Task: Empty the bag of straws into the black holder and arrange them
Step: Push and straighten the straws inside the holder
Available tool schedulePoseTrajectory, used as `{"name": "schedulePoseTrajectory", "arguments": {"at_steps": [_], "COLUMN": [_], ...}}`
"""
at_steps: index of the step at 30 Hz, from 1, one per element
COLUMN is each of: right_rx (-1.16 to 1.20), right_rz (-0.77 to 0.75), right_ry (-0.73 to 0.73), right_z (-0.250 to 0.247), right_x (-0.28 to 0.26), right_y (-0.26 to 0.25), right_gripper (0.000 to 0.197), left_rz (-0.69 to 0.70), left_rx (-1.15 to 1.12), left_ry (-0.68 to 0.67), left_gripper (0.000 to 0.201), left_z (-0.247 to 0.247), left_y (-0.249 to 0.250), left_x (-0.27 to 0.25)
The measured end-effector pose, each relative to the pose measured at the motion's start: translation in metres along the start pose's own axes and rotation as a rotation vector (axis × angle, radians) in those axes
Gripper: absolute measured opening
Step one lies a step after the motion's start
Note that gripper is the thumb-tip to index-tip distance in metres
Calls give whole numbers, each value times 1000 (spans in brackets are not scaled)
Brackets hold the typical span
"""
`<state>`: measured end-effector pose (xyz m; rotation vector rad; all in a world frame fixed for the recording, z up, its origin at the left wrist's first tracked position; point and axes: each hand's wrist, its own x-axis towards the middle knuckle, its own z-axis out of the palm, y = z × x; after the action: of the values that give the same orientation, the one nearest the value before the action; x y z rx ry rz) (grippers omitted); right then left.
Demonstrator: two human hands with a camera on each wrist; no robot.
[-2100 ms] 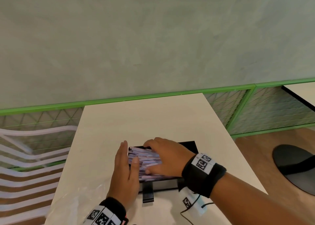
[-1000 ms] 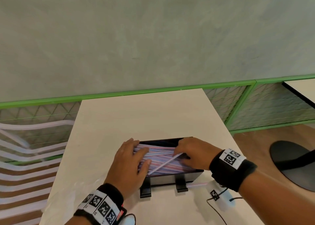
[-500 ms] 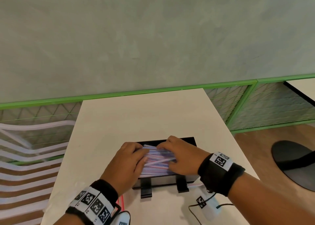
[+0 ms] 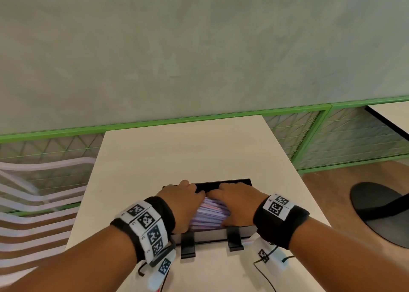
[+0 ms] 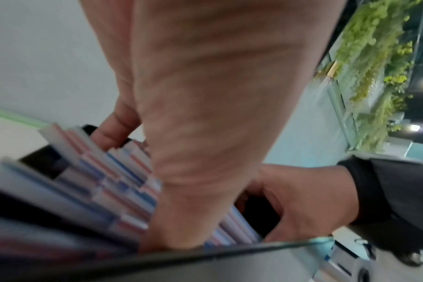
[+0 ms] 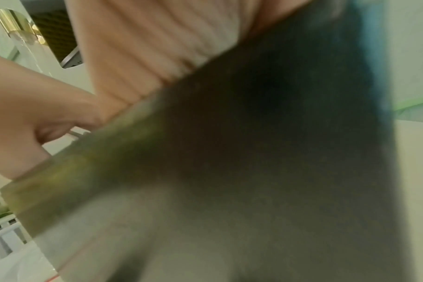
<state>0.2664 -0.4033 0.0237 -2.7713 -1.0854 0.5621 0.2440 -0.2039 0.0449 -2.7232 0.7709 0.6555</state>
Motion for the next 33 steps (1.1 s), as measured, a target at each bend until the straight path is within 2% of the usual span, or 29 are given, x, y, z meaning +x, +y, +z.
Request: {"name": "schedulePoseTrajectory", "arguments": {"at_steps": [4, 9, 13, 15, 18, 21, 28, 30, 33], "right_rx": [29, 85, 109, 74, 3, -26, 124, 228, 396], "right_rz": [16, -8, -19, -11, -36, -57, -39, -22, 58], "right_ry": [18, 60, 133, 180, 210, 198, 193, 291, 690], "right_z": [2, 6, 4, 6, 6, 5, 8, 5, 11], "right_x": [0, -4, -9, -10, -12, -12, -14, -27, -63], "right_y": [3, 8, 10, 11, 13, 15, 15, 18, 31], "right_gripper": [67, 67, 85, 89, 74, 68, 75, 67, 18], "left_rz": [-30, -25, -43, -41, -35, -30, -28, -38, -37], "left_rx": [11, -85, -207, -264, -330, -372, -251, -249, -258], "left_ry": [-6, 149, 223, 247, 276, 293, 323, 323, 317], "left_gripper": [67, 49, 38, 40, 45, 48, 63, 59, 56], "left_z": [2, 9, 9, 10, 14, 21, 26, 27, 28], "left_y": [6, -1, -12, -15, -12, -11, -11, -10, -9], "left_x": [6, -1, -13, -17, -16, -13, -13, -13, -13]}}
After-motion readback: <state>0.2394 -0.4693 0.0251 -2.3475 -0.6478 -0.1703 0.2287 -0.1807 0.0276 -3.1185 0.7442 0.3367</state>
